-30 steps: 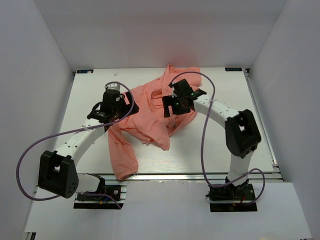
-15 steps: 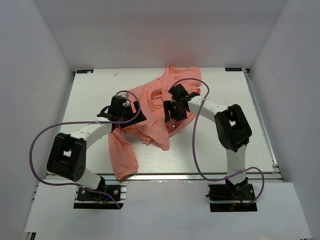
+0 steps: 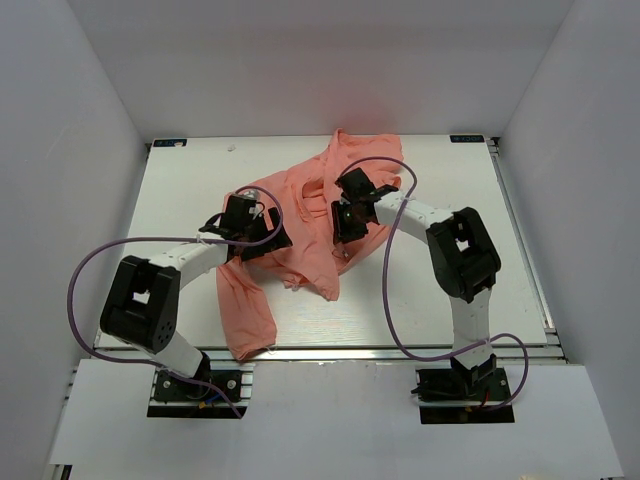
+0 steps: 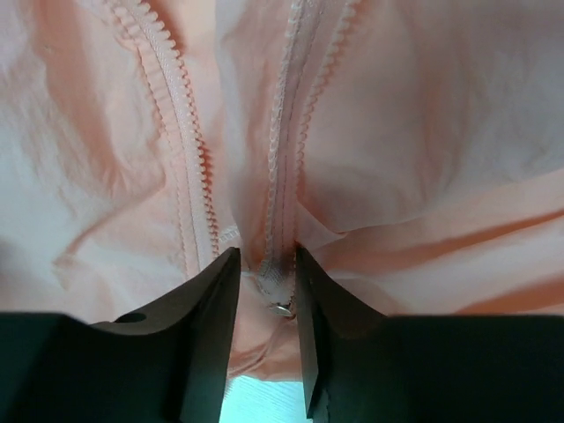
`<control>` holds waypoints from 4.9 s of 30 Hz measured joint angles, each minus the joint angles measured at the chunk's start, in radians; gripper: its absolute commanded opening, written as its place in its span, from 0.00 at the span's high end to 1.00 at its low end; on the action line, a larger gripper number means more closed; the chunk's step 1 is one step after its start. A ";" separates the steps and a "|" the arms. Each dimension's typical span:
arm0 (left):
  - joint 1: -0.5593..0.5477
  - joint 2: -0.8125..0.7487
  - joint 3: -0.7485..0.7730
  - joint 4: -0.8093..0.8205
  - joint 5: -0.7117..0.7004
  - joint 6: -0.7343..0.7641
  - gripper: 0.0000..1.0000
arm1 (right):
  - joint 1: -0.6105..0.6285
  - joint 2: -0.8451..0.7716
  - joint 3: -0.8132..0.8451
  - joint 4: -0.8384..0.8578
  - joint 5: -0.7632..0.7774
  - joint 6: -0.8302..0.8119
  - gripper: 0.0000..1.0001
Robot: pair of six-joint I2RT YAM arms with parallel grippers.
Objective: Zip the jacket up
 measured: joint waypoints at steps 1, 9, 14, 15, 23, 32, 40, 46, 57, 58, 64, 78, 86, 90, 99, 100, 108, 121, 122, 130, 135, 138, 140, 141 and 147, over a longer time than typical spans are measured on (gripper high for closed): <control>0.000 0.000 0.000 -0.003 -0.004 0.000 0.02 | 0.000 0.002 0.000 0.002 0.000 0.000 0.62; 0.000 0.000 0.000 -0.010 -0.026 0.000 0.02 | 0.000 0.029 0.009 0.001 0.004 0.004 1.00; 0.000 0.008 0.005 -0.022 -0.044 0.000 0.02 | 0.000 -0.014 0.002 -0.037 0.056 -0.009 1.00; 0.000 0.012 0.008 -0.025 -0.047 0.000 0.02 | 0.000 -0.036 0.000 -0.054 0.075 -0.013 1.00; 0.000 0.021 0.015 -0.035 -0.069 0.000 0.02 | -0.003 -0.297 -0.053 -0.234 0.248 -0.049 1.00; 0.000 0.002 0.013 -0.039 -0.069 0.005 0.02 | -0.037 -0.486 -0.148 -0.505 0.511 0.010 1.00; 0.000 -0.064 0.000 -0.042 -0.039 0.005 0.02 | 0.048 -0.509 -0.211 -0.507 0.533 0.019 1.00; 0.000 -0.087 0.000 -0.047 -0.018 0.005 0.02 | 0.230 -0.478 -0.264 -0.362 0.409 -0.022 0.97; 0.000 -0.114 -0.004 -0.074 -0.016 0.005 0.02 | 0.364 -0.388 -0.387 -0.080 0.121 -0.072 0.42; 0.000 -0.119 -0.008 -0.074 -0.016 0.005 0.02 | 0.368 -0.394 -0.401 -0.053 0.098 -0.078 0.39; 0.000 -0.138 -0.026 -0.084 -0.015 0.005 0.02 | 0.368 -0.494 -0.481 0.027 0.041 -0.092 0.34; 0.000 -0.172 -0.031 -0.087 0.005 0.009 0.02 | 0.228 -0.633 -0.617 0.050 0.094 -0.011 0.43; 0.000 -0.171 -0.031 -0.048 0.066 0.009 0.02 | 0.227 -0.492 -0.536 0.081 0.051 0.006 0.50; 0.000 -0.143 -0.013 -0.013 0.099 0.009 0.02 | 0.227 -0.423 -0.475 0.089 0.070 0.021 0.72; -0.004 0.049 0.074 0.066 0.165 0.009 0.02 | 0.222 -0.462 -0.496 0.015 0.169 0.058 1.00; -0.006 0.074 0.087 0.071 0.171 0.009 0.02 | 0.220 -0.496 -0.509 -0.003 0.183 0.060 1.00; -0.014 0.237 0.192 0.087 0.190 0.017 0.02 | 0.126 -0.803 -0.488 -0.304 0.340 0.028 1.00; -0.014 0.284 0.230 0.067 0.186 0.020 0.02 | 0.070 -0.833 -0.233 -0.517 0.411 -0.137 1.00; -0.014 0.284 0.235 0.061 0.186 0.020 0.02 | 0.097 -0.795 -0.245 -0.493 0.372 -0.149 1.00; -0.014 0.270 0.251 0.025 0.183 0.017 0.02 | 0.377 -0.485 -0.325 -0.299 0.126 -0.213 0.89; -0.014 0.233 0.235 0.022 0.177 0.015 0.02 | 0.432 -0.422 -0.361 -0.165 -0.031 -0.200 0.58; -0.014 0.211 0.212 0.019 0.174 0.011 0.02 | 0.431 -0.447 -0.411 -0.083 -0.107 -0.187 0.47; -0.014 0.204 0.201 0.018 0.170 0.009 0.02 | 0.430 -0.478 -0.444 -0.042 -0.127 -0.177 0.46; -0.014 0.202 0.195 0.016 0.167 0.009 0.02 | 0.425 -0.498 -0.460 -0.027 -0.132 -0.172 0.45; -0.014 0.178 0.171 0.000 0.158 0.009 0.02 | 0.373 -0.629 -0.548 0.032 -0.132 -0.128 0.42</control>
